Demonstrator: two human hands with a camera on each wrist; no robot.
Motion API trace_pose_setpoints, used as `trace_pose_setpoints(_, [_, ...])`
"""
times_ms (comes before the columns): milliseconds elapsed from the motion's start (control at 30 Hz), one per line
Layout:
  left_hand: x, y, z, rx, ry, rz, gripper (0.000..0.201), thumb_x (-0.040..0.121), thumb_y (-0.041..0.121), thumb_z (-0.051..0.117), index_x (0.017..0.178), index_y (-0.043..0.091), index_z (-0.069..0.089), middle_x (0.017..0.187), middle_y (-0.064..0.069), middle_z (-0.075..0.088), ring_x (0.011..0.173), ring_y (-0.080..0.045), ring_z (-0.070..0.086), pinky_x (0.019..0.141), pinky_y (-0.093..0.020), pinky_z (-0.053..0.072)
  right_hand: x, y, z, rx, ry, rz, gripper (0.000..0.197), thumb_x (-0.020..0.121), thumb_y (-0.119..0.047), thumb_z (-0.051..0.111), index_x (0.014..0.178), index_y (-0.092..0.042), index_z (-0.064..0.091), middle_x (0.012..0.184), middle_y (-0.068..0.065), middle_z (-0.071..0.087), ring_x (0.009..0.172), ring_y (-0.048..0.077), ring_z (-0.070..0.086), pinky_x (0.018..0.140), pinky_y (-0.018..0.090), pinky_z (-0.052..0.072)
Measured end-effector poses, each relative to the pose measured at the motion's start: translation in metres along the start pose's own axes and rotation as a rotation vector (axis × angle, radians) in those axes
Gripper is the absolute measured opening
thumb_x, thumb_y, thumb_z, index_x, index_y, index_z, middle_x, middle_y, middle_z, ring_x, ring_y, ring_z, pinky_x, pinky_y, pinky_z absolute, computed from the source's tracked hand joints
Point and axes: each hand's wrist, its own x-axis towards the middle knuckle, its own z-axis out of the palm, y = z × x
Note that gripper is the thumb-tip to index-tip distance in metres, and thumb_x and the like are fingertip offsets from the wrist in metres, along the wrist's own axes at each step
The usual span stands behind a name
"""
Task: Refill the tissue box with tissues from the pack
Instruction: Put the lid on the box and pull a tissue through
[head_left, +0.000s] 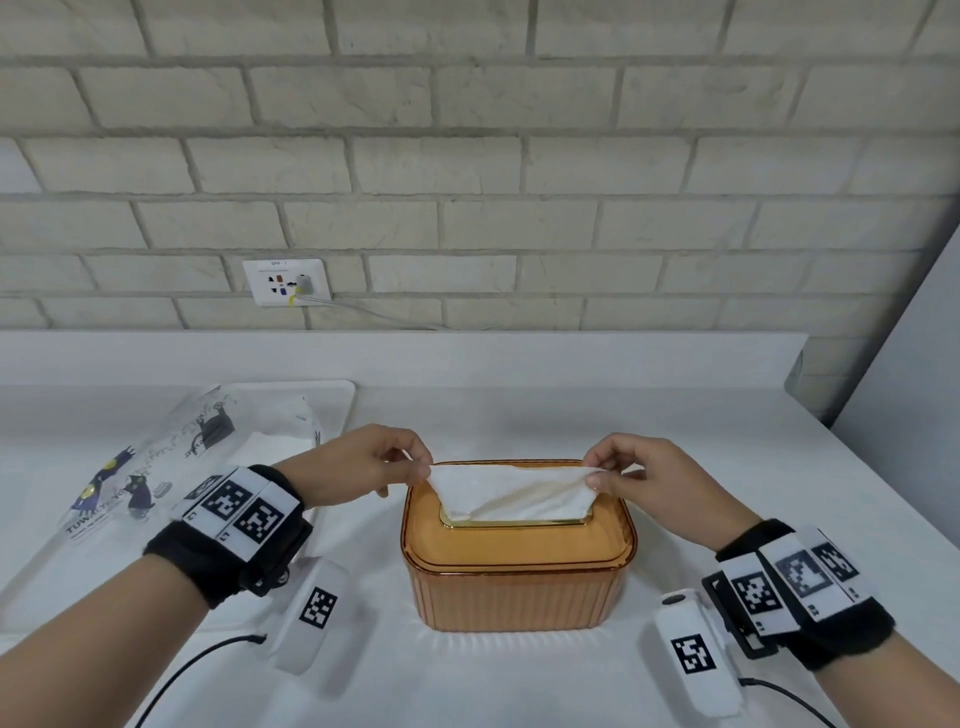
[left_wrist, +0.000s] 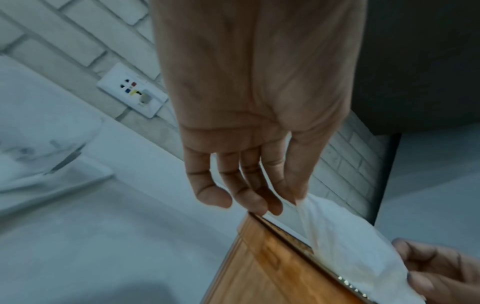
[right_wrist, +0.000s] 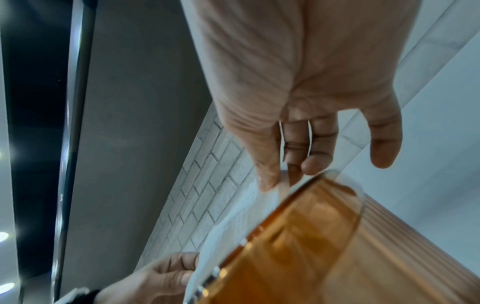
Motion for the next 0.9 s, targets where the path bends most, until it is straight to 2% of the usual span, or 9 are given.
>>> trace_pose_setpoints(133, [-0.008,-0.009,0.009,-0.13,0.015,-0.02,0.018,0.088,0.031,0.06,0.093,0.015,0.066,0.086,-0.003,0.063,0.073,-0.004,0.054,0.063,-0.016,0.045,-0.005,0.004,-0.005,-0.005,-0.035,0.028,0.015,0.081,-0.012,0.069,0.093,-0.022,0.069,0.089,-0.005,0.067,0.079,0.001,0.055,0.079,0.022,0.044])
trace_pose_setpoints(333, [-0.013,-0.017,0.019,-0.334,0.05,-0.026,0.018,0.079,0.037,0.061,0.084,0.019,0.064,0.089,-0.009,0.06,0.076,-0.01,0.052,0.066,-0.021,0.046,-0.003,0.003,-0.005,-0.02,-0.024,0.011,0.013,0.085,-0.01,0.064,0.078,-0.02,0.066,0.08,-0.007,0.068,0.077,0.004,0.058,0.074,0.014,0.045])
trace_pose_setpoints(433, [-0.015,-0.018,0.02,-0.361,0.067,-0.014,0.024,0.068,0.048,0.06,0.079,0.027,0.064,0.092,-0.008,0.062,0.081,-0.013,0.054,0.068,-0.023,0.047,-0.001,0.003,-0.005,-0.03,0.003,0.01,0.01,0.086,-0.011,0.064,0.078,-0.018,0.064,0.08,-0.005,0.066,0.079,0.009,0.058,0.078,0.021,0.046])
trace_pose_setpoints(533, [-0.016,-0.02,0.023,-0.333,0.118,0.0,0.022,0.072,0.048,0.06,0.079,0.027,0.063,0.089,-0.007,0.063,0.079,-0.013,0.055,0.068,-0.023,0.048,-0.001,0.002,-0.005,-0.071,0.006,0.013,0.011,0.086,-0.012,0.063,0.077,-0.019,0.063,0.079,-0.006,0.065,0.079,0.01,0.057,0.079,0.025,0.046])
trace_pose_setpoints(600, [-0.015,-0.021,0.028,-0.283,0.178,0.029,0.009,0.085,0.036,0.061,0.079,0.029,0.062,0.083,0.001,0.063,0.074,-0.009,0.055,0.068,-0.023,0.049,-0.002,0.001,-0.005,-0.092,0.015,0.001,0.012,0.086,-0.013,0.064,0.077,-0.022,0.062,0.079,-0.008,0.065,0.076,0.007,0.056,0.077,0.023,0.046])
trace_pose_setpoints(667, [-0.018,-0.019,0.036,-0.21,0.29,0.059,0.005,0.091,0.032,0.06,0.086,0.034,0.06,0.094,0.009,0.062,0.078,-0.003,0.057,0.073,-0.022,0.049,-0.005,0.0,-0.005,-0.08,0.038,-0.006,0.009,0.085,-0.016,0.065,0.084,-0.024,0.063,0.087,-0.009,0.064,0.076,0.004,0.055,0.078,0.025,0.047])
trace_pose_setpoints(700, [-0.021,-0.018,0.04,-0.194,0.339,0.068,0.01,0.086,0.043,0.063,0.091,0.037,0.059,0.104,0.01,0.06,0.086,-0.001,0.057,0.076,-0.021,0.05,-0.008,0.001,-0.004,-0.074,0.048,-0.005,0.011,0.085,-0.019,0.066,0.091,-0.027,0.062,0.095,-0.012,0.063,0.079,0.002,0.055,0.08,0.024,0.047])
trace_pose_setpoints(800, [-0.036,-0.02,0.051,-0.217,0.292,0.045,0.083,0.052,0.084,0.062,0.123,0.043,0.048,0.125,0.025,0.048,0.113,0.011,0.049,0.088,-0.016,0.048,-0.025,0.012,-0.001,-0.079,0.008,0.008,0.051,0.073,-0.048,0.071,0.118,-0.038,0.05,0.118,-0.024,0.05,0.105,-0.007,0.05,0.089,0.016,0.043])
trace_pose_setpoints(900, [-0.049,-0.031,0.059,-0.314,0.163,0.013,0.112,0.046,0.077,0.073,0.141,0.04,0.025,0.136,0.032,0.037,0.126,0.013,0.04,0.099,-0.014,0.042,-0.042,0.022,0.006,0.053,-0.069,0.033,0.085,0.05,-0.079,0.065,0.125,-0.046,0.043,0.125,-0.034,0.044,0.116,-0.015,0.045,0.092,0.015,0.044])
